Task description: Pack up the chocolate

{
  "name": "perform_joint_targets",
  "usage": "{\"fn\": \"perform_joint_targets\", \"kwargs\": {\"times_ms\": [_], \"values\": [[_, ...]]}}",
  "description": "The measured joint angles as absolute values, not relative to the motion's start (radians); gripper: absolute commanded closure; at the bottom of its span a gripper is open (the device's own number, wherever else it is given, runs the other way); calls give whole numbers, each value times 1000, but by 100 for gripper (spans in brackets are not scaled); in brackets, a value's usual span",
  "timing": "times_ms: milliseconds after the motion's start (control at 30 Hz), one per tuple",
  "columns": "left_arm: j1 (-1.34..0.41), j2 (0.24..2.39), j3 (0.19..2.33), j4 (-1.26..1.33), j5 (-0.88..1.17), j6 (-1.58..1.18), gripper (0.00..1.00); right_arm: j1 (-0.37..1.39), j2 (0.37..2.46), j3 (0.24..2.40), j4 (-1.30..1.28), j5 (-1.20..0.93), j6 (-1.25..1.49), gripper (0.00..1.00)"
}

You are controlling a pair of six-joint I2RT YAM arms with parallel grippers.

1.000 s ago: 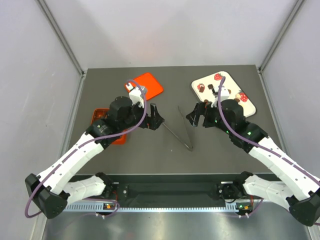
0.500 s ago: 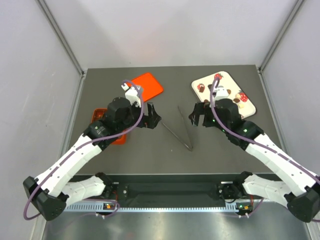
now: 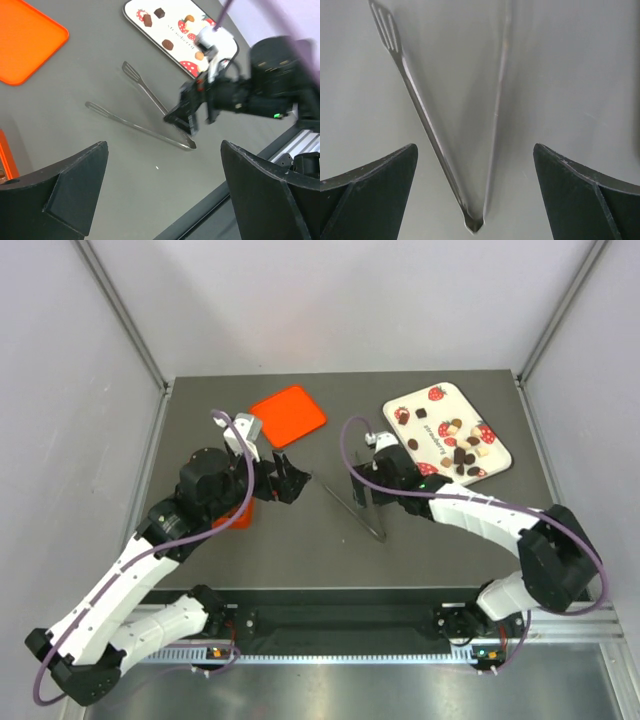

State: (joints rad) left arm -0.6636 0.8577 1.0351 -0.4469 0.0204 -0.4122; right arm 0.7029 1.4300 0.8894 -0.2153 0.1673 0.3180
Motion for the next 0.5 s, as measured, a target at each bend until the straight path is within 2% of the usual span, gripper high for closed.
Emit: {"fn": "perform_joint_targets", "kwargs": {"times_ms": [233,500], "values": [[-664,784,1007,-447,-6,-393,1,793,1520,870,-118,192,257,5],[-664,719,992,-441,-51,-381,1,817,1600,864,-82,242,233,9]]}}
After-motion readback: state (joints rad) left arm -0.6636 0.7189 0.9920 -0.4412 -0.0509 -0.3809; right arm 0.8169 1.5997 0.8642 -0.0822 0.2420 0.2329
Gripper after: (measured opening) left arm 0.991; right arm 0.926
